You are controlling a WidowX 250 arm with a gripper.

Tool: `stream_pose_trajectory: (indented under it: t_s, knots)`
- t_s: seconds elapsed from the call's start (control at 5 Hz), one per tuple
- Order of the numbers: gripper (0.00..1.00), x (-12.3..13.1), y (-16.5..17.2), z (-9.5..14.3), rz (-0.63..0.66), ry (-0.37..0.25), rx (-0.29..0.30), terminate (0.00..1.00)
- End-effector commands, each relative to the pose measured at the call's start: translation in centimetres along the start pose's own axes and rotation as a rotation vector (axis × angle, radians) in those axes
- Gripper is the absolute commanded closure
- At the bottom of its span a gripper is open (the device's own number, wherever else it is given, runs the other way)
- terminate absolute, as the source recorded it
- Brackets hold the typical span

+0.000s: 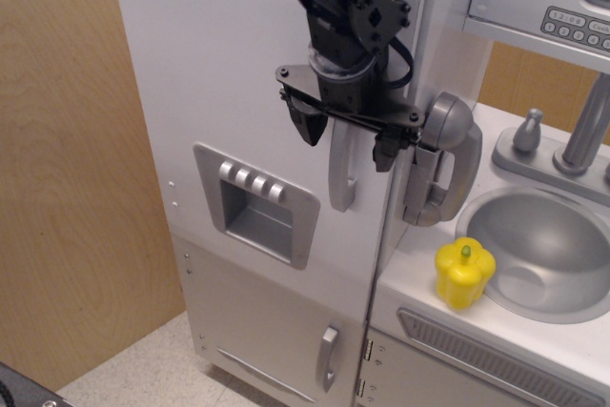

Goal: Open fridge

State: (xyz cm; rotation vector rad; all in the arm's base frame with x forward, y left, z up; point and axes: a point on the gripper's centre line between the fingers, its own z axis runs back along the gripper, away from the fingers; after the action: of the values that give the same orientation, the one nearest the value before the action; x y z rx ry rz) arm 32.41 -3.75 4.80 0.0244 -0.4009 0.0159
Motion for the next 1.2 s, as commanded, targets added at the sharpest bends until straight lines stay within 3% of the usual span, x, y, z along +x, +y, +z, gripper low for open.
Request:
stream_pose_trajectory:
  t_s: [0.0,0.2,0.8,1.0]
  knots:
    - [1.0,0.6,0.6,1.3,0.004,-0.11,0.008,0.0]
    - [1.0,-0.1,1.2,1.5,0.051,-0.144,0.043,0.0]
    - [1.0,-5.6,4.2,4.0,0.005,-0.1,0.06,0.0]
    - [0.0,-7.2,5.0,4.4,-0.063,-0.041,0.061,0.0]
